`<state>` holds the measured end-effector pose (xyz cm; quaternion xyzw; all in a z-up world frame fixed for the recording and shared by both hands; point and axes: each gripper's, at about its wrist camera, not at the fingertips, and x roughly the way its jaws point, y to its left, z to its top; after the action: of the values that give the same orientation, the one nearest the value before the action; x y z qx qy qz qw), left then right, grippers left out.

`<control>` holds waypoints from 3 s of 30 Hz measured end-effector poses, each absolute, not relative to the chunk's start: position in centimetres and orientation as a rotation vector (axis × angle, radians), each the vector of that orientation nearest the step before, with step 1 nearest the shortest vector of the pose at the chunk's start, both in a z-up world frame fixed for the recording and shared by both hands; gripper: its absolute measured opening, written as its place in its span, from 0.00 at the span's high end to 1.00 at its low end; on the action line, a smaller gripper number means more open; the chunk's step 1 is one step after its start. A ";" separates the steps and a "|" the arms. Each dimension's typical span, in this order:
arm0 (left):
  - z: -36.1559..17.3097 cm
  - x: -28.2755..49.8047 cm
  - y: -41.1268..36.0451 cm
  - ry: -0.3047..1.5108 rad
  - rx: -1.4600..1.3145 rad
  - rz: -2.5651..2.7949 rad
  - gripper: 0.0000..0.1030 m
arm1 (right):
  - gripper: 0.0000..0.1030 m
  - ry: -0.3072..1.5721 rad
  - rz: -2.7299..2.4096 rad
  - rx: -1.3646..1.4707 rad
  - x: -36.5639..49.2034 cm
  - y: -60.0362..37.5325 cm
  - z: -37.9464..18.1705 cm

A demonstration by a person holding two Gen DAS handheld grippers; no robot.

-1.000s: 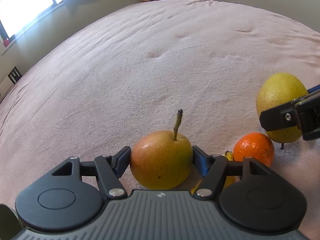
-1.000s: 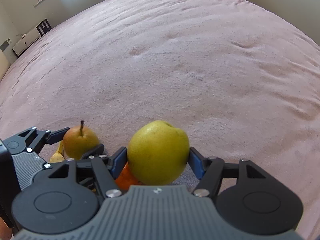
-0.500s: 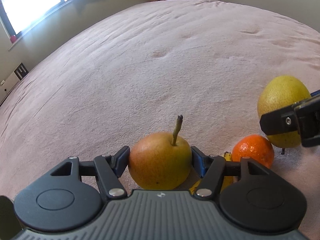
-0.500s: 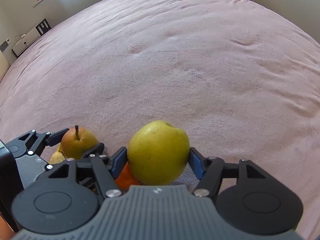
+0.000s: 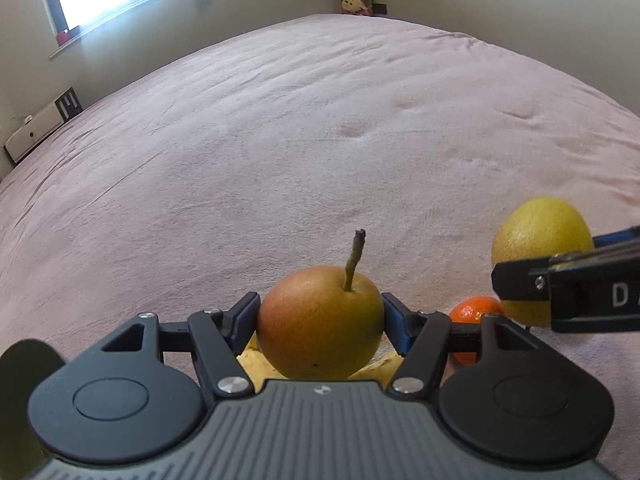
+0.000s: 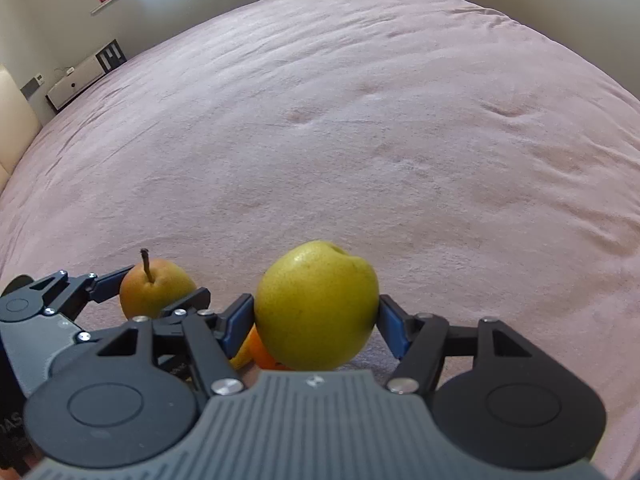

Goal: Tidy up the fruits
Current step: 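Carry the green apple and pear over the green colander with both tools, then open both tools to drop the apple and pear into the colander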

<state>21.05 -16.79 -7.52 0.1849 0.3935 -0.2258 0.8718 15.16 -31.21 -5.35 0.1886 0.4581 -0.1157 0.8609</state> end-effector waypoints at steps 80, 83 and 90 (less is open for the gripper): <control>-4.0 22.8 9.8 1.012 -0.014 -0.073 0.28 | 0.38 0.798 0.590 -0.492 23.2 0.6 -6.1; -4.6 23.2 9.8 1.029 -0.024 -0.072 0.28 | 0.38 0.804 0.592 -0.516 23.0 0.5 -6.8; -5.7 23.6 10.4 1.063 -0.059 -0.066 0.28 | 0.38 0.802 0.583 -0.513 23.5 0.5 -7.7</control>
<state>23.61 10.44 -5.73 -0.0283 0.5068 -0.0313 0.8610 23.49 0.50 -7.66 -0.2435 0.3803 0.2766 0.8482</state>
